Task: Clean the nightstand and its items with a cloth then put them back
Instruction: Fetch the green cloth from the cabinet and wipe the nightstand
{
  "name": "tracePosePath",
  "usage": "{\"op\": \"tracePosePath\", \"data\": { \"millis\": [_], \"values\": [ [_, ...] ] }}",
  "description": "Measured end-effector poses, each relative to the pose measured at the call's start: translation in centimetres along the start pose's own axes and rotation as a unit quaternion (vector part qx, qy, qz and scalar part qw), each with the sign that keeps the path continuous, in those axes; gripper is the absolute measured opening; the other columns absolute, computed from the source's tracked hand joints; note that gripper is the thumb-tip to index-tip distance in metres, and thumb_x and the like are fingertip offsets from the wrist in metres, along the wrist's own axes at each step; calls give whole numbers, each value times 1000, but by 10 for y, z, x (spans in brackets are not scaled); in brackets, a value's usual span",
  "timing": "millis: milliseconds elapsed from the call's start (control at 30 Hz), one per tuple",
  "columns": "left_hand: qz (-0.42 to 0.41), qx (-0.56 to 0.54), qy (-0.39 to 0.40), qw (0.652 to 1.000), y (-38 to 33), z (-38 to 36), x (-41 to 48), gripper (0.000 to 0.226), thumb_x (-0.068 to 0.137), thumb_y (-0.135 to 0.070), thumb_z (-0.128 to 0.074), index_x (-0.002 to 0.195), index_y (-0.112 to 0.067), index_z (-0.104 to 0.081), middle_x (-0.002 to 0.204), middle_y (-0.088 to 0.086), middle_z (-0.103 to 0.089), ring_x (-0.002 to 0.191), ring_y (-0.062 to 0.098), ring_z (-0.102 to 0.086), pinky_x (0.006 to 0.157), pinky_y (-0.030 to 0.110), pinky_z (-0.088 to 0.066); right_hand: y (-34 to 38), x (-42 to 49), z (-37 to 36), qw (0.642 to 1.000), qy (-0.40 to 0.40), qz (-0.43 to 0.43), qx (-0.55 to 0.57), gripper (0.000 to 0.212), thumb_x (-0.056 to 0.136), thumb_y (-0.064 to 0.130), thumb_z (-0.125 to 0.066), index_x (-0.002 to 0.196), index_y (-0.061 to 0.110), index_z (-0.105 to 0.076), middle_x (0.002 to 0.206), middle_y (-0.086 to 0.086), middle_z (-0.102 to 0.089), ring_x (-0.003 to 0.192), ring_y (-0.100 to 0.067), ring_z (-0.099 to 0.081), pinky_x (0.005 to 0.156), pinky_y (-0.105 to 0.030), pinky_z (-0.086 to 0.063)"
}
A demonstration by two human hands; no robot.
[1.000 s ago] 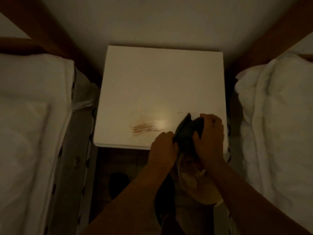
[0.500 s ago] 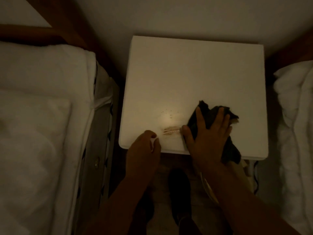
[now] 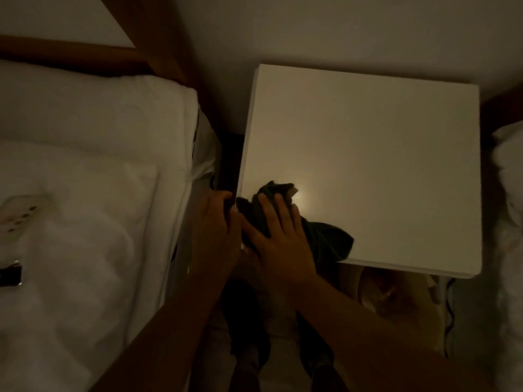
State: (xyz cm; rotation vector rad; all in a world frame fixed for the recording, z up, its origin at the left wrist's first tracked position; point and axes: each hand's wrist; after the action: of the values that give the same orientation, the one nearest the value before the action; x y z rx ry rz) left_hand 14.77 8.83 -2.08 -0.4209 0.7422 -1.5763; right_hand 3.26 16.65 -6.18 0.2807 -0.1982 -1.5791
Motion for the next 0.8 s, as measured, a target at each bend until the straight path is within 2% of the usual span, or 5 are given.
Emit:
{"op": "tracePosePath", "data": {
  "millis": [200,333,533,667,800],
  "values": [
    [-61,56,102,991,-11,-26,-13,39,96,-3,-47,134,-4,-50,147,15,-42,139,31,-36,117,40,-26,-49,-53,4,996,-21,83,-1,56,93,30,-50,147,28,-35,156,-9,-27,146,-35,-19,116,-56,-18],
    [-108,192,117,968,-18,-43,-29,52,93,-19,-59,142,-9,-43,154,18,-30,144,37,-23,111,61,-28,-116,-96,17,998,-48,5,-30,61,93,24,-59,148,25,-33,156,-13,-27,145,-36,-19,115,-57,-20],
    [-68,247,136,957,-22,-60,-37,68,94,-49,-44,153,-27,-15,162,12,-3,149,30,0,116,60,-15,-204,-152,50,997,-32,-69,-16,63,87,27,-65,144,15,-41,155,-18,-26,144,-40,-19,113,-62,-21],
    [-55,244,135,959,-22,-61,-37,70,90,-60,-31,152,-32,-11,163,7,2,149,27,4,117,58,-13,-233,-166,73,992,-37,-117,-10,53,95,36,-44,141,10,-45,153,-21,-29,143,-41,-23,112,-59,-25],
    [-50,232,127,963,-22,-60,-36,71,88,-64,-31,151,-36,-11,163,4,1,149,25,3,118,55,-12,-238,-149,81,978,-62,-199,-4,54,93,34,-45,140,9,-46,152,-26,-28,141,-45,-24,115,-56,-20]
  ]
}}
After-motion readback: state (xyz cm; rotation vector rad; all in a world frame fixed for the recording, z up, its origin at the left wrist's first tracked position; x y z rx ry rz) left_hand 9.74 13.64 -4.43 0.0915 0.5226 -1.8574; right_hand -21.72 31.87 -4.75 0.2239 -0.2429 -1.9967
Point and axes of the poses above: each hand's wrist, its own x-axis towards the middle knuckle, its own z-axis out of the back of the hand, y = z × x
